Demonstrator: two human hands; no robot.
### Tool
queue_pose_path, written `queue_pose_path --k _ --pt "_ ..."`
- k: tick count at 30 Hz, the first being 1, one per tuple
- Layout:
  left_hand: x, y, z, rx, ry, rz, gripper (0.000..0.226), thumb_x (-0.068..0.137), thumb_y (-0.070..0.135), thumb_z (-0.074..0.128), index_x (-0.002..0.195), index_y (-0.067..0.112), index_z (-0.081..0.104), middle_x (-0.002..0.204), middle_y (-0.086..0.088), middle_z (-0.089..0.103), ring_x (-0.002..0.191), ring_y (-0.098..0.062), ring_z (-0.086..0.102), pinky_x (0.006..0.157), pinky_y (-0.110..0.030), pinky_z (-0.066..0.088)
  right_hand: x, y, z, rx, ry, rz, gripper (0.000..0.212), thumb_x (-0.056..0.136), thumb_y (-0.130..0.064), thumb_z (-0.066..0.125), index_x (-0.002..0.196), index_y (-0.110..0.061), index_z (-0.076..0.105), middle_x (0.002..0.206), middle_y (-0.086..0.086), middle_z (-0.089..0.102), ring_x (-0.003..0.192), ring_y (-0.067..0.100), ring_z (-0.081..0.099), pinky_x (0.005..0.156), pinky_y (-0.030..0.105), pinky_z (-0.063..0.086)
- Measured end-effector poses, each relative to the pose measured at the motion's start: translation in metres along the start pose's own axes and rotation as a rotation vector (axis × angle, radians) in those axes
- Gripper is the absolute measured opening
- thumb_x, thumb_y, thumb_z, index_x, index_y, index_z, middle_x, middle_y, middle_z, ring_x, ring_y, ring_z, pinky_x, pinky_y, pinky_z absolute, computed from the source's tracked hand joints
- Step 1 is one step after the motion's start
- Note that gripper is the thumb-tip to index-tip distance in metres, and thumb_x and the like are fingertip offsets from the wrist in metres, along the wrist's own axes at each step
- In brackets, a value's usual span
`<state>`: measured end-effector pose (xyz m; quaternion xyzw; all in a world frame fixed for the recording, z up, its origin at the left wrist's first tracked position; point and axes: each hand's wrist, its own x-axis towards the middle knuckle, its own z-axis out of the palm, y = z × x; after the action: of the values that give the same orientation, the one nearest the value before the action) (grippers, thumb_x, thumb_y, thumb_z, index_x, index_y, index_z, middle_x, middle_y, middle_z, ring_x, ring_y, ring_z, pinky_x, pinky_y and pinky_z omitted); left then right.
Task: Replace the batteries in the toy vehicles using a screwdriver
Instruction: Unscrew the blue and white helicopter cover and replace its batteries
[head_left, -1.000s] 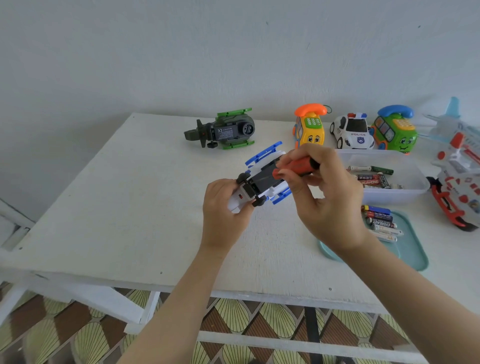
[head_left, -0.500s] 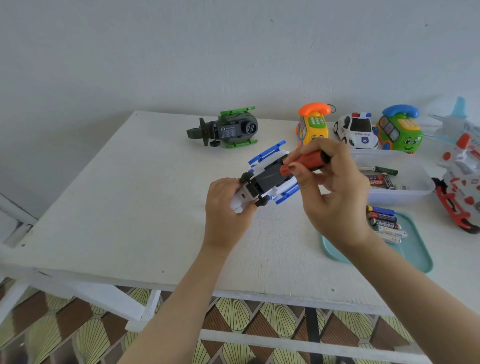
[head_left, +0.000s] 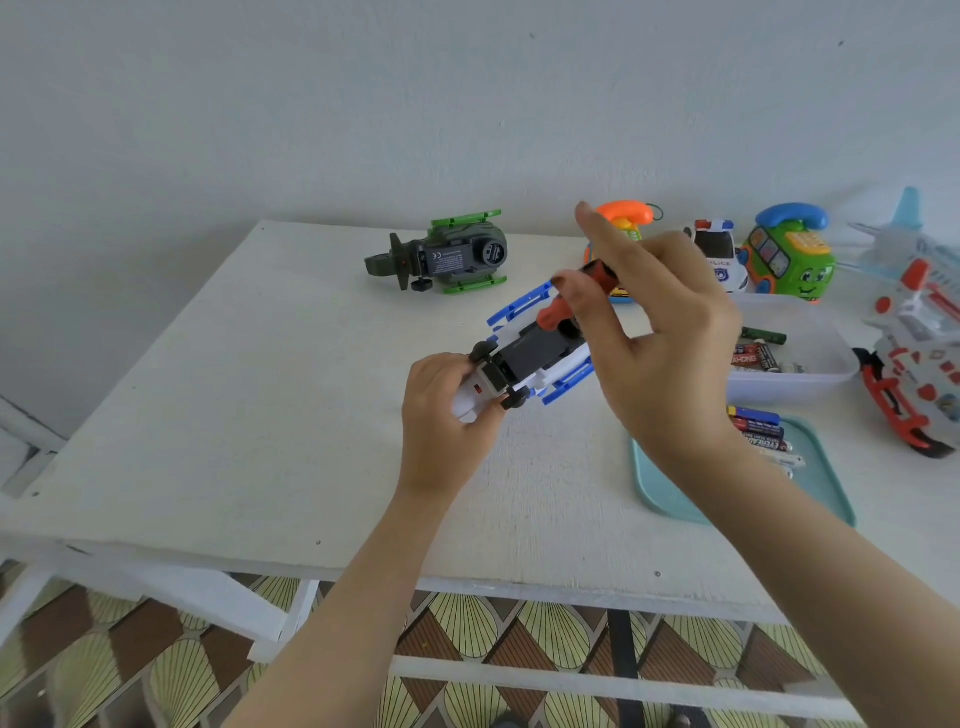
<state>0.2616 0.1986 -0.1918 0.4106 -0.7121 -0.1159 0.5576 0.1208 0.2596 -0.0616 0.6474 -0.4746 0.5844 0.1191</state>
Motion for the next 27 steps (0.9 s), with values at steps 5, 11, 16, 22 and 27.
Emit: queue_pose_path --k 5,11,16,22,27 --pt "0.001 0.002 0.000 0.008 0.003 0.004 0.034 0.076 0.030 0.070 0.091 0.001 0.064 0.089 -0.007 0.064 0.089 -0.013 0.050 0.081 -0.004 0.037 -0.001 -0.006 0.001 0.196 -0.045 0.197 0.018 0.093 -0.002 0.053 0.110 0.001 0.059 0.083 0.005 0.065 0.074 0.013 0.069 0.068 0.030 0.055" --pt "0.000 0.001 0.000 0.002 -0.008 -0.011 0.033 0.076 0.030 0.071 0.091 0.001 0.064 0.090 -0.006 0.064 0.090 -0.015 0.051 0.081 -0.006 0.037 0.003 -0.010 0.004 0.092 0.033 0.074 0.019 0.085 -0.014 0.070 0.099 -0.001 0.072 0.079 0.014 0.065 0.082 -0.007 0.051 0.076 0.005 0.037" --pt "0.000 0.002 0.000 0.001 -0.005 -0.015 0.033 0.076 0.029 0.070 0.090 0.000 0.064 0.090 -0.007 0.064 0.090 -0.016 0.052 0.082 -0.006 0.037 0.002 -0.015 0.011 0.095 0.000 0.100 0.015 0.089 -0.006 0.062 0.101 0.001 0.069 0.080 0.007 0.068 0.075 0.015 0.063 0.073 0.017 0.047" --pt "0.000 0.002 0.000 0.006 -0.014 -0.019 0.034 0.076 0.031 0.070 0.090 0.000 0.065 0.090 -0.006 0.064 0.090 -0.016 0.052 0.080 -0.008 0.039 0.006 -0.018 0.012 0.100 -0.029 0.062 0.021 0.087 -0.011 0.066 0.106 -0.001 0.071 0.105 0.016 0.064 0.088 0.017 0.062 0.084 0.015 0.044" --pt "0.001 0.001 0.000 0.015 -0.006 -0.012 0.034 0.076 0.030 0.070 0.090 -0.001 0.065 0.091 -0.009 0.065 0.091 -0.016 0.051 0.081 -0.006 0.038 0.014 -0.015 0.015 0.044 0.052 0.090 0.016 0.085 -0.014 0.070 0.099 -0.006 0.073 0.076 0.008 0.066 0.079 -0.009 0.045 0.077 0.007 0.035"
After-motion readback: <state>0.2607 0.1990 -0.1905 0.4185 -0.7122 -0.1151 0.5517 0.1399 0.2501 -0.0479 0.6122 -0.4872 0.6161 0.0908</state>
